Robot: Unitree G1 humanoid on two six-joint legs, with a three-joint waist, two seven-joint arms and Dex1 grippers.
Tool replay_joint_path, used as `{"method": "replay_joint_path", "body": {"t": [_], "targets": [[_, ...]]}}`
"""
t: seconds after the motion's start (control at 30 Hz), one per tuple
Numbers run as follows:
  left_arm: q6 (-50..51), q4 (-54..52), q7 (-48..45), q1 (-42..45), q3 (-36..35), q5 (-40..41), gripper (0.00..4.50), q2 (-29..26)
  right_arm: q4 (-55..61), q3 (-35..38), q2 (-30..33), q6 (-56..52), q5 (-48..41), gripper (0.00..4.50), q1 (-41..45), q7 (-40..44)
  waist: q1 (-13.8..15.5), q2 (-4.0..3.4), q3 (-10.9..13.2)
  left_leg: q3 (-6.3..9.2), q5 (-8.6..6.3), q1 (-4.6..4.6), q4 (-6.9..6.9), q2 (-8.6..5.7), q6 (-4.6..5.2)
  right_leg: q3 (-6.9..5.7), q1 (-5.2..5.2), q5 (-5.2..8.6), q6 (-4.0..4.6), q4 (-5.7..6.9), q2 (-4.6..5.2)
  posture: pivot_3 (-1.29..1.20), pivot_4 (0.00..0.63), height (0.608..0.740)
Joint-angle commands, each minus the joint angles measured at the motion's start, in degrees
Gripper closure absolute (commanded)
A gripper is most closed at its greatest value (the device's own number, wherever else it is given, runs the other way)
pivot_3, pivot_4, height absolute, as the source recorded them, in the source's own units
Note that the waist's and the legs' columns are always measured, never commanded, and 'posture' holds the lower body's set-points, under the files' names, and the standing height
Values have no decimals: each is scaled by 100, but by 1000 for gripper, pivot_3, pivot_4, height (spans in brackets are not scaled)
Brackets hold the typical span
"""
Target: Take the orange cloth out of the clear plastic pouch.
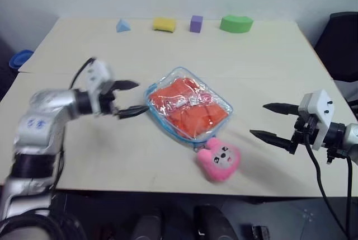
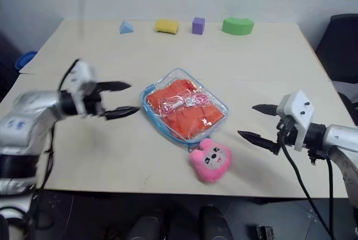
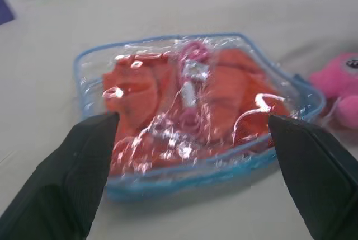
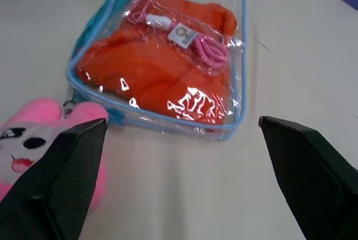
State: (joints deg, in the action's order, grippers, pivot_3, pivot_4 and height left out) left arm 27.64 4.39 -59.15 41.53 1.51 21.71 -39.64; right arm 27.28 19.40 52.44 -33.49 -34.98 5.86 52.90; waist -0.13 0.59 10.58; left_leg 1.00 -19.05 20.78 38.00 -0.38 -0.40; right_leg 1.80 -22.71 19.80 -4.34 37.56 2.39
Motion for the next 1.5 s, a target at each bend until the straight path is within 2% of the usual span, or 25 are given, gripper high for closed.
{"method": "replay_joint_path", "body": {"t": [0.03, 0.17, 0.33, 0.43, 0.53, 0.7, 0.8, 0.9, 1.07, 1.2, 1.33, 1.5], "targets": [[-490, 1091, -90, 772, 714, -688, 23, 485, 606, -37, -147, -208, -176, 0, 13, -416, -6, 2, 1, -4, 0, -1, 5, 0, 0, 4, 0, 0, -1, 1, -1, 0, 150, 740], [-1168, 2684, 187, 1523, 1310, -1498, 23, 1160, 920, -163, -369, -315, -209, 0, 55, -805, 4, 8, 1, -3, 8, 32, 19, 0, -11, 5, -32, -1, -3, 8, -7, 0, 150, 740], [-1932, 4125, 600, 2059, 1482, -2089, 23, 1794, 1145, -140, -528, -375, -199, 0, -13, -1126, 23, 23, 9, -10, 17, 81, 32, -3, -19, 10, -88, -2, -4, 29, -6, 0, 150, 740], [-2301, 4705, 800, 2205, 1452, -2268, 571, 2041, 1193, -105, -530, -384, -198, 0, -63, -1190, 48, 30, 11, -10, 18, 81, 39, -3, -19, 9, -88, -2, -4, 31, -5, 0, 150, 740], [-2451, 4936, 710, 2225, 1374, -2296, 1393, 2133, 1170, -102, -496, -358, -169, 0, -69, -1203, 46, 30, 11, -11, 18, 80, 48, -3, -19, 12, -85, -4, -6, 37, -5, 0, 150, 740], [-2509, 4763, 517, 2075, 1294, -2308, 2960, 2080, 1017, -203, -419, -246, -97, 0, 7, -1036, 44, 31, 11, -10, 18, 80, 53, -3, -19, 11, -85, -4, -7, 42, -5, 0, 150, 740], [-2425, 4472, 452, 1928, 1209, -2283, 3745, 1995, 873, -363, -423, -178, -48, 0, 166, -924, 37, 31, 11, -10, 18, 80, 54, -3, -19, 11, -85, -4, -7, 43, -5, 0, 150, 740], [-1881, 3786, 573, 1686, 845, -2004, 3752, 1831, 746, -581, -437, -137, -65, 0, 414, -744, 13, 31, 11, -10, 18, 80, 57, -3, -19, 11, -85, -4, -7, 46, -6, 0, 150, 740], [-354, 2105, 1601, 819, -501, -1402, 3752, 1217, 497, -1055, -535, -135, -126, 0, 970, -419, -69, 34, 13, -7, 18, 81, 54, 2, -20, 20, -99, -3, -6, 62, -9, 0, 150, 740], [332, 1391, 2469, -118, -1677, -1201, 3752, 608, 181, -1396, -654, -22, -8, 0, 1245, -209, -107, 35, 12, -3, 20, 80, 53, 3, -23, 18, -99, -3, -6, 61, -7, 0, 150, 740], [603, 913, 3169, -1264, -2753, -1215, 3752, 21, -143, -1675, -760, 166, 154, 0, 1449, -21, -141, 39, 11, -3, 18, 80, 49, 4, -24, 17, -99, -3, -6, 53, -4, 0, 150, 740], [687, 589, 3531, -2238, -3419, -1097, 3752, -69, -521, -1879, -874, 277, 220, 0, 1846, 250, -8, 46, 10, 2, 16, 80, 56, -1, -20, 9, -88, -4, -6, 42, 9, 0, 150, 740]]}}
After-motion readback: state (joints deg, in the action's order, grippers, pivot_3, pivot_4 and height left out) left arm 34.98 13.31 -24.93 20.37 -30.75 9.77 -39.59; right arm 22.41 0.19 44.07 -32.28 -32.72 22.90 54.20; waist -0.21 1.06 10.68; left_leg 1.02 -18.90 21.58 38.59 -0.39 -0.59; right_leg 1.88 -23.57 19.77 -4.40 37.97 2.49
